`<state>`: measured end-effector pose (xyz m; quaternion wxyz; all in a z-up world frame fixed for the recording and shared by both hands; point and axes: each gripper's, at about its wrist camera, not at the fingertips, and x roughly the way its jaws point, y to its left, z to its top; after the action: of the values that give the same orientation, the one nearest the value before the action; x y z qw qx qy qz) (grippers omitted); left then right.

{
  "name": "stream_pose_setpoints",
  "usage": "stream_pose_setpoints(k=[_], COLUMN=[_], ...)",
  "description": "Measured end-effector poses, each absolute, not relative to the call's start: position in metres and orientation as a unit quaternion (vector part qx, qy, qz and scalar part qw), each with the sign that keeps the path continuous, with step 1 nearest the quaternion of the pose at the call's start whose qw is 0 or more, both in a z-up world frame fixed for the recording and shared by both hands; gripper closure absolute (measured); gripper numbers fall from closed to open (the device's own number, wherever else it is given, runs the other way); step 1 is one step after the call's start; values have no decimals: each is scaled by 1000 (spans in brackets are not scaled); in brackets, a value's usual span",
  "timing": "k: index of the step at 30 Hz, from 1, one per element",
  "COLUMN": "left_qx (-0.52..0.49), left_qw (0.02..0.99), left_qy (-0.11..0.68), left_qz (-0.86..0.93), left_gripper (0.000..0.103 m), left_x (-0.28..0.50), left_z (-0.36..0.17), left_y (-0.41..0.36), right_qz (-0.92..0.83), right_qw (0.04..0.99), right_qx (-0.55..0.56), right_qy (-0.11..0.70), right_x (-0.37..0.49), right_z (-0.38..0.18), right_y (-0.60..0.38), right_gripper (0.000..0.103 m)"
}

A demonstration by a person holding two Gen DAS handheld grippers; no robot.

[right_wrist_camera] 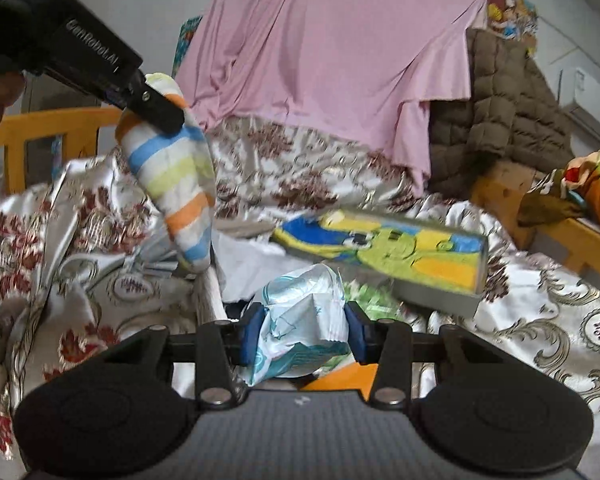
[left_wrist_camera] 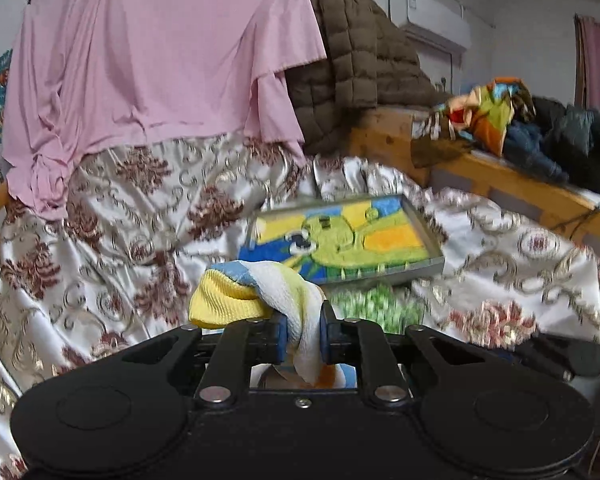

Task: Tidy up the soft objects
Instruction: 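Lower the striped towel into the frog tray and open the left gripper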

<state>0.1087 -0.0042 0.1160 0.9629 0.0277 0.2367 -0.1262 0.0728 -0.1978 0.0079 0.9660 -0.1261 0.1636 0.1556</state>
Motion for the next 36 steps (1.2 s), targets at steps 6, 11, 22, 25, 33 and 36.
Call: stream_pose_setpoints(k=[6, 11, 22, 25, 33, 36], left_qx=[21, 24, -38, -44, -71, -89], left_qw=[971, 974, 973, 972, 965, 961], left_qy=[202, 182, 182, 184, 207, 225], left_qz=[-130, -135, -138, -142, -144, -135], left_gripper=[87, 87, 87, 87, 86, 86], left_x=[135, 176, 292, 319, 378, 392], left_z=[141, 146, 116, 103, 57, 38], left_y=[-21, -52, -99, -111, -137, -138], right_qz=[139, 116, 53, 39, 33, 29], right_qw=[975, 984, 992, 991, 985, 983], right_qx=[-110, -80, 19, 37, 45, 30], right_qy=[131, 111, 109, 119, 165, 179], right_x=[91, 134, 249, 274, 316, 326], right_z=[24, 38, 30, 17, -10, -17], right_y=[-211, -237, -291, -305, -331, -329], right_gripper=[56, 55, 55, 55, 54, 54])
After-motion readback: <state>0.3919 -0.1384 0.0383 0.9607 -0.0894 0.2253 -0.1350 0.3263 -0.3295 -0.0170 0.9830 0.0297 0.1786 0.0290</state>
